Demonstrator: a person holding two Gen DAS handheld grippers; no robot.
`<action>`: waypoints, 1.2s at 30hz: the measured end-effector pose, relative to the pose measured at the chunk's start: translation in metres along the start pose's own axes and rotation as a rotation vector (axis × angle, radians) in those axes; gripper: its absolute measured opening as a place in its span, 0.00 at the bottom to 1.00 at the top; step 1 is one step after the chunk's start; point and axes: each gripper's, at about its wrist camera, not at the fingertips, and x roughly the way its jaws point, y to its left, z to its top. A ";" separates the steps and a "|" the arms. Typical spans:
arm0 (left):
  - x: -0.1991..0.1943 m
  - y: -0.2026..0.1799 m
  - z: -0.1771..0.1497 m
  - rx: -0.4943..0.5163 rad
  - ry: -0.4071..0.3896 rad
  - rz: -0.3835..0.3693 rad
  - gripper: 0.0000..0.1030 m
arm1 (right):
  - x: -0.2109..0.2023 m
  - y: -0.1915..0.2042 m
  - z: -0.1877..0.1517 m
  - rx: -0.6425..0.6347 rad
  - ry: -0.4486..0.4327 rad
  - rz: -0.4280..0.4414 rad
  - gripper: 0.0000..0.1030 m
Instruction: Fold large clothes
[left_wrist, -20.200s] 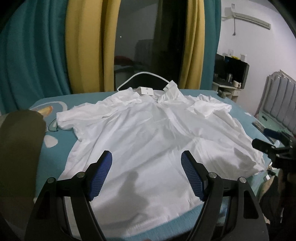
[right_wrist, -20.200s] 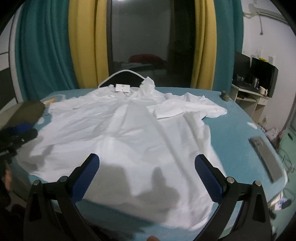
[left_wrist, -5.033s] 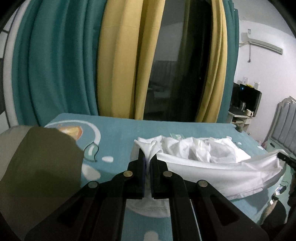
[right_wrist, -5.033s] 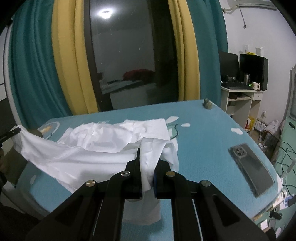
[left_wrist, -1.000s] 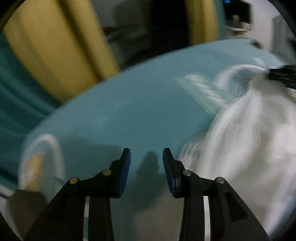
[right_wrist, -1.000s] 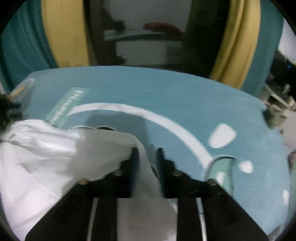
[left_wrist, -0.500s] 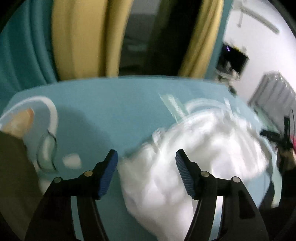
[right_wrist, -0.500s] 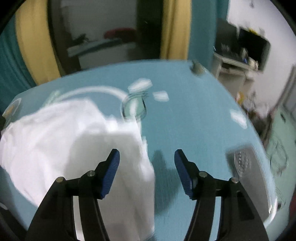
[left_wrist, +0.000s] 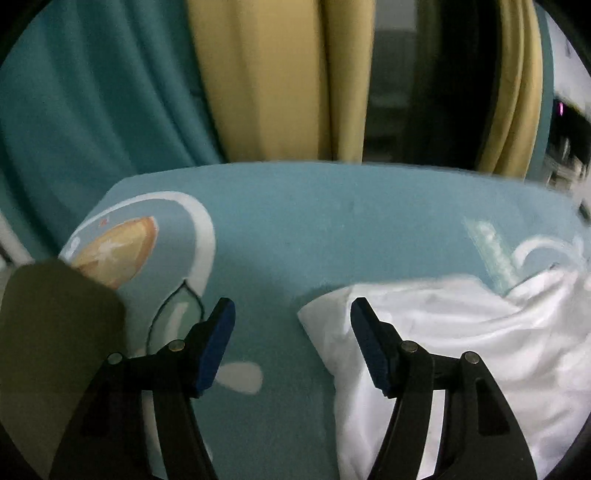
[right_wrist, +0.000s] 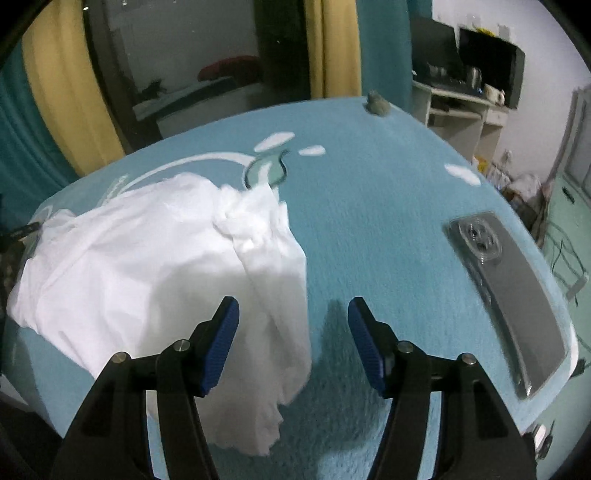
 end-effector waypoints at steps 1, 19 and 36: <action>-0.007 0.002 -0.004 -0.011 0.019 -0.052 0.66 | 0.002 -0.003 -0.003 0.013 0.007 0.014 0.60; -0.060 -0.031 -0.109 0.144 0.177 -0.185 0.04 | -0.003 -0.024 0.006 -0.037 -0.040 -0.100 0.51; -0.067 -0.012 -0.126 0.085 0.235 -0.170 0.05 | 0.069 -0.013 0.083 -0.263 -0.013 -0.104 0.05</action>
